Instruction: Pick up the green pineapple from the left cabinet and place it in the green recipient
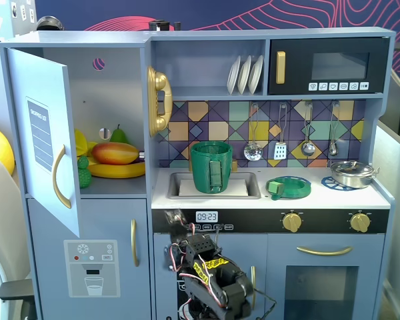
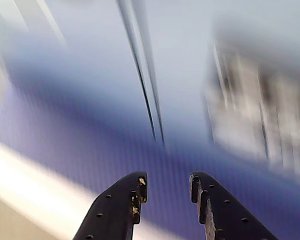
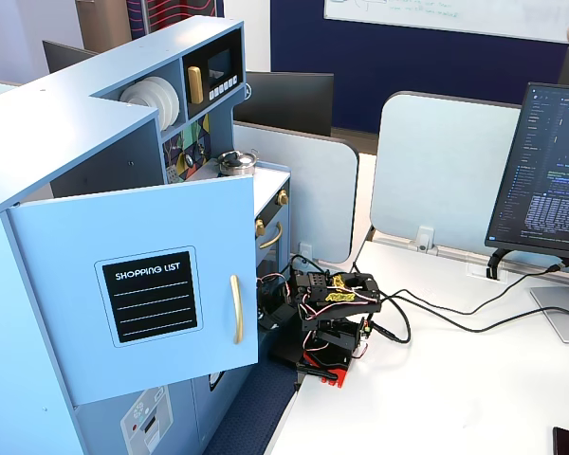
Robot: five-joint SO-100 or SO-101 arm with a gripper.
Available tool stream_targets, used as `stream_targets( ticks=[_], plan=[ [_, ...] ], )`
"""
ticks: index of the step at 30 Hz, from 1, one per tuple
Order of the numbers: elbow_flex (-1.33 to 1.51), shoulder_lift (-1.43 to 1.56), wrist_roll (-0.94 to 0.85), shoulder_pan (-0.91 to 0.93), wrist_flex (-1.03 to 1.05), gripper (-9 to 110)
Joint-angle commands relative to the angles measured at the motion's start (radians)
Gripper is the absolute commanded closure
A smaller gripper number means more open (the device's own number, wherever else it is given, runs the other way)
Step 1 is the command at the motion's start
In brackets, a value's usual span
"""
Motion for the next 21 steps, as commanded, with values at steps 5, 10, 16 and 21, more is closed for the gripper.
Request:
stream_targets(
  ticks=[5, 10, 16, 21],
  plan=[
    [-0.138, -0.135, -0.054, -0.150, -0.546, 93],
    [-0.282, -0.275, -0.049, -0.207, -0.649, 90],
    [-0.426, -0.391, -0.038, -0.233, -0.707, 84],
    [-0.545, -0.531, -0.049, -0.230, -0.767, 77]
  ],
)
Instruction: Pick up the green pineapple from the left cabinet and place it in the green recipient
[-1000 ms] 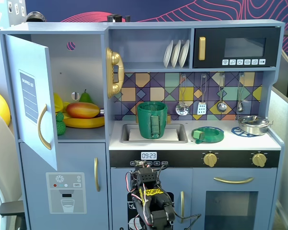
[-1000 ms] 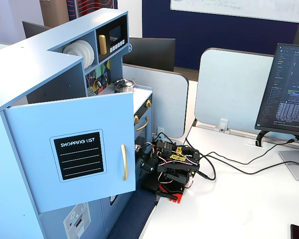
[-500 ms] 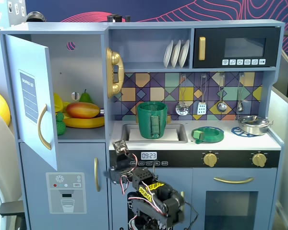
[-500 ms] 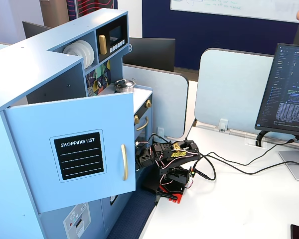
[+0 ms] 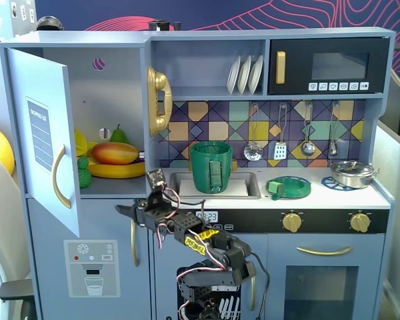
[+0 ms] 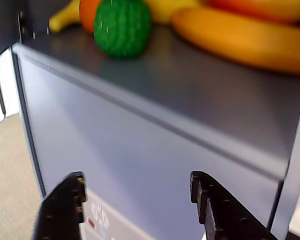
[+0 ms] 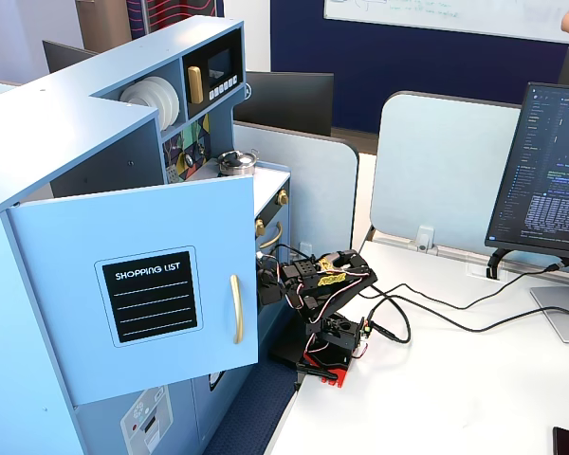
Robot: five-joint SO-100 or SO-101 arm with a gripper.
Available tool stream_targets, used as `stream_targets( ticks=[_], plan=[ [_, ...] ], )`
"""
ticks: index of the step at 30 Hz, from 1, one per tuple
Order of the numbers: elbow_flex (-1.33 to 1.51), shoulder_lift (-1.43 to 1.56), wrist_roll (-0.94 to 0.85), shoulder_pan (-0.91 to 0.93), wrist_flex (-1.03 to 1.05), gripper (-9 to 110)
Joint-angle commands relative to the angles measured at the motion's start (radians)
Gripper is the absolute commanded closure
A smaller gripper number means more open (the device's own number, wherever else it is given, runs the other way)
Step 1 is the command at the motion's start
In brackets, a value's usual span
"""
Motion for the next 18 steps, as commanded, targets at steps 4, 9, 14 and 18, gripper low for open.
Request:
stream_targets(
  ticks=[4, 9, 14, 18],
  plan=[
    [-0.255, -0.215, 0.015, -0.014, -0.129, 71],
    [-0.408, -0.371, 0.038, -0.029, -0.169, 67],
    [-0.529, -0.505, 0.031, -0.031, -0.202, 66],
    [-0.595, -0.588, 0.006, -0.015, -0.213, 62]
  ],
)
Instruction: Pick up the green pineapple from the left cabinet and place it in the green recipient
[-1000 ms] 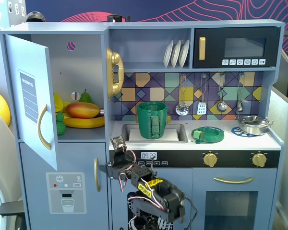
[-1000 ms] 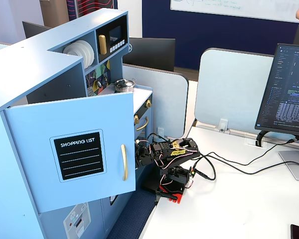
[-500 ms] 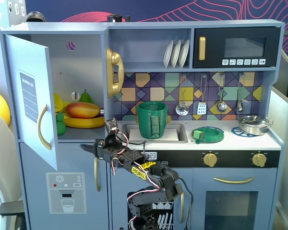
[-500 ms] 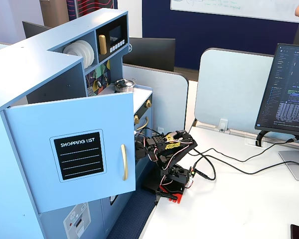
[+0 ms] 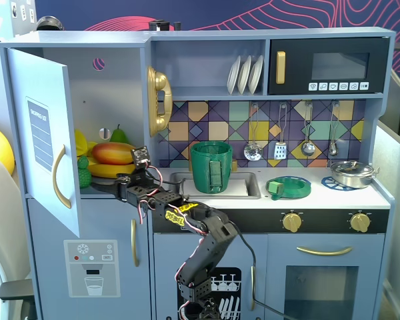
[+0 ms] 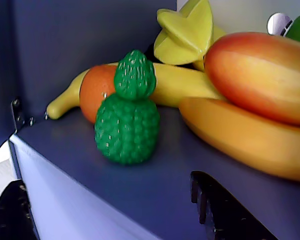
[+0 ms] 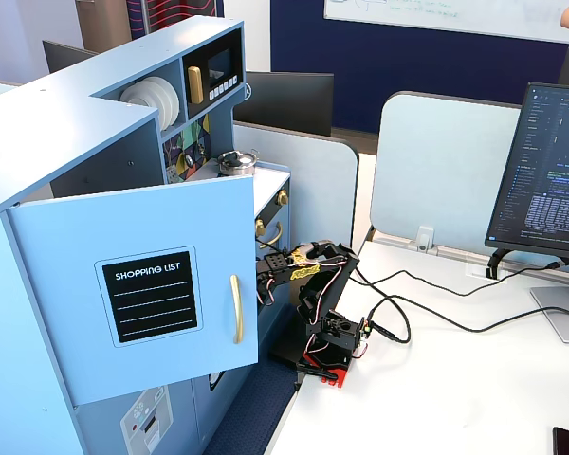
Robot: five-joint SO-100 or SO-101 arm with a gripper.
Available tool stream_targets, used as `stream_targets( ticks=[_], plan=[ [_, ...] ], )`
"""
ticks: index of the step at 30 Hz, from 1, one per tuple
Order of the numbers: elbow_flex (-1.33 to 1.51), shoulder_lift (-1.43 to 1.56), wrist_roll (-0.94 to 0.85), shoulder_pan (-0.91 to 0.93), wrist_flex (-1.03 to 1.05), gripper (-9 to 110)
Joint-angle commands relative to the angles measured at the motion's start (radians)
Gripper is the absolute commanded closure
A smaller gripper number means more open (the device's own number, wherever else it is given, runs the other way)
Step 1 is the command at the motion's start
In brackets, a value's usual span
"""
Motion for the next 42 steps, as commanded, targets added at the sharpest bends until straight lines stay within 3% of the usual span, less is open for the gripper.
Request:
stream_targets(
  ticks=[1, 42],
  plan=[
    [-0.144, -0.072, -0.020, 0.002, -0.057, 61],
    [-0.816, -0.765, -0.038, 0.011, -0.129, 58]
  ],
)
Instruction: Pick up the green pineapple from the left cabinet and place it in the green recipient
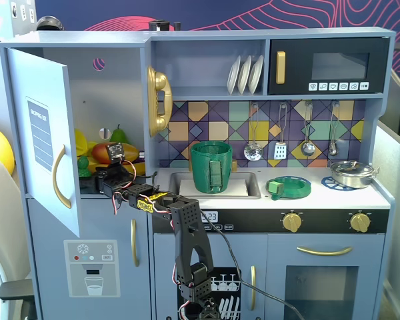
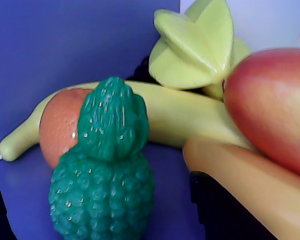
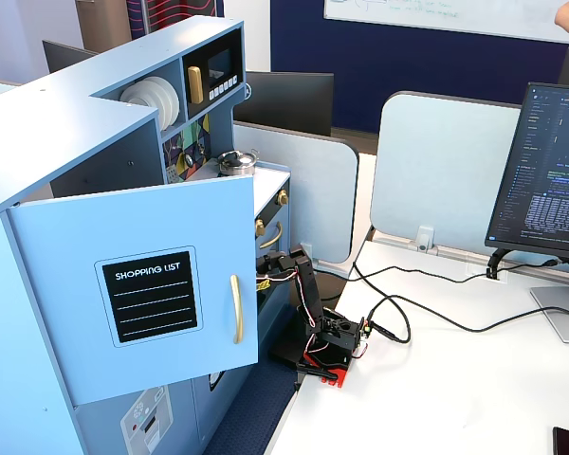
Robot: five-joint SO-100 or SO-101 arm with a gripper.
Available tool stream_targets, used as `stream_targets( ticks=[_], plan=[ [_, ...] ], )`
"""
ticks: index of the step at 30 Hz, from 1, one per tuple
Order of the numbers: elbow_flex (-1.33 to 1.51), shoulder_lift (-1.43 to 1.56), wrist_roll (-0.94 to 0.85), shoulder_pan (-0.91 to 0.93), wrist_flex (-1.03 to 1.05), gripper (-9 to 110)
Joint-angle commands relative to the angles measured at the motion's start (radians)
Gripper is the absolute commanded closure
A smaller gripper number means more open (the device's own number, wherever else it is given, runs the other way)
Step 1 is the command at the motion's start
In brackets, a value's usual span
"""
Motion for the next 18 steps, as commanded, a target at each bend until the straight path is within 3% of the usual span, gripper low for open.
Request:
stream_targets(
  ticks=[1, 18],
  plan=[
    [-0.129, -0.032, -0.015, 0.008, -0.052, 57],
    [-0.310, -0.202, -0.021, -0.028, -0.057, 57]
  ],
)
